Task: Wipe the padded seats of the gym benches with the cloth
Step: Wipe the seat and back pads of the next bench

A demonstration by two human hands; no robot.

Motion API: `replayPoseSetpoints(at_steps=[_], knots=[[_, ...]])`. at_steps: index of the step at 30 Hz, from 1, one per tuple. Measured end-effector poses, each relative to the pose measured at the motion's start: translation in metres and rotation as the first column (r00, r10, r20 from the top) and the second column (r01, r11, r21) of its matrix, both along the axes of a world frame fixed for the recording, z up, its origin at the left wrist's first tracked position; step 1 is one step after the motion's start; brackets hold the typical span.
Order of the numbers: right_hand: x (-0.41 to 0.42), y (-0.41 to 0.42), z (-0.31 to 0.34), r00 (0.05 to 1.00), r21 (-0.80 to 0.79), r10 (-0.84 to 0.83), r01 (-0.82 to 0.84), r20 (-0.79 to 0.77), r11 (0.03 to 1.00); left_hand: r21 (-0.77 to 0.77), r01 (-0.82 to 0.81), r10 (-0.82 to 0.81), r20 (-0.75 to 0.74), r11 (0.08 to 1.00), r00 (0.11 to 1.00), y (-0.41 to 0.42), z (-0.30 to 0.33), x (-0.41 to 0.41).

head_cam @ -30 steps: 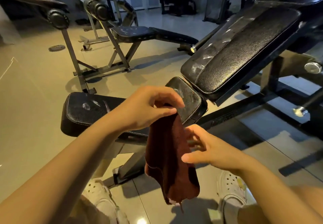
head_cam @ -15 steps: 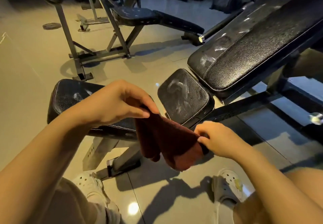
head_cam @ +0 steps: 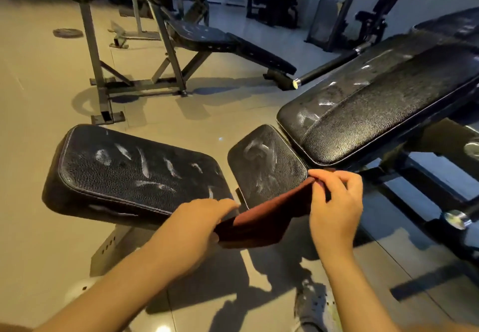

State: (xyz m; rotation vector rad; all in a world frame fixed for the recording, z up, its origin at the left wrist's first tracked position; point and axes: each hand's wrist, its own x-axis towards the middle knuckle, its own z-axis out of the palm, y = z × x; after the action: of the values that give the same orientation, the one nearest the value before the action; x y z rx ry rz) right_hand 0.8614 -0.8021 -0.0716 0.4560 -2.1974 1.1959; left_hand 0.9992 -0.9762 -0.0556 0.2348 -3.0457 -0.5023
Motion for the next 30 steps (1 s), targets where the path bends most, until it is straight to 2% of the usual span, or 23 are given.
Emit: replayPoseSetpoints(at_steps=[2, 4, 5, 7, 9, 13, 17, 19, 23, 25, 30], knots=[[-0.022, -0.029, 0.003, 0.992, 0.027, 0.062, -0.06, -0.112, 0.998, -0.027, -0.01, 0.008, -0.071, 1.0, 0.997, 0.001, -0.008, -0.004], [-0.049, -0.057, -0.002, 0.985, 0.18, 0.117, -0.093, -0.126, 0.979, -0.112, -0.023, 0.003, -0.177, 0.993, 0.984, -0.005, -0.013, -0.007], [-0.06, -0.067, -0.011, 0.984, 0.308, 0.132, -0.09, -0.118, 0.947, -0.148, -0.029, -0.003, -0.209, 0.989, 0.978, -0.009, -0.018, -0.008], [-0.071, -0.072, -0.039, 0.98, 0.628, 0.14, -0.023, -0.138, 0.778, -0.238, -0.024, -0.046, -0.285, 0.971, 0.958, -0.013, -0.026, -0.014], [-0.063, -0.064, -0.06, 0.985, 0.789, 0.122, 0.022, -0.122, 0.614, -0.355, 0.003, -0.135, -0.348, 0.935, 0.928, -0.016, -0.034, -0.019], [-0.044, -0.053, -0.067, 0.998, 0.826, 0.032, 0.034, -0.063, 0.562, -0.519, -0.04, -0.18, -0.368, 0.854, 0.912, -0.037, -0.037, -0.013], [-0.05, -0.063, -0.064, 0.997, 0.854, 0.008, 0.062, -0.077, 0.516, -0.518, -0.191, -0.049, -0.414, 0.834, 0.909, -0.061, -0.03, 0.0], [-0.067, -0.076, -0.054, 0.998, 0.883, 0.017, 0.045, -0.06, 0.467, -0.541, -0.208, -0.063, -0.44, 0.815, 0.896, -0.06, -0.032, 0.002], [-0.113, -0.117, -0.029, 0.998, 0.968, 0.069, -0.013, -0.004, 0.251, -0.57, -0.191, -0.087, -0.425, 0.799, 0.901, -0.058, -0.042, -0.004], [-0.125, -0.135, -0.026, 0.997, 0.983, 0.08, -0.026, 0.011, 0.183, -0.582, -0.209, -0.086, -0.437, 0.786, 0.895, -0.06, -0.044, -0.007], [-0.098, -0.131, -0.043, 0.991, 0.984, 0.129, -0.064, 0.042, 0.168, -0.605, -0.213, -0.125, -0.467, 0.767, 0.875, -0.06, -0.047, -0.006]])
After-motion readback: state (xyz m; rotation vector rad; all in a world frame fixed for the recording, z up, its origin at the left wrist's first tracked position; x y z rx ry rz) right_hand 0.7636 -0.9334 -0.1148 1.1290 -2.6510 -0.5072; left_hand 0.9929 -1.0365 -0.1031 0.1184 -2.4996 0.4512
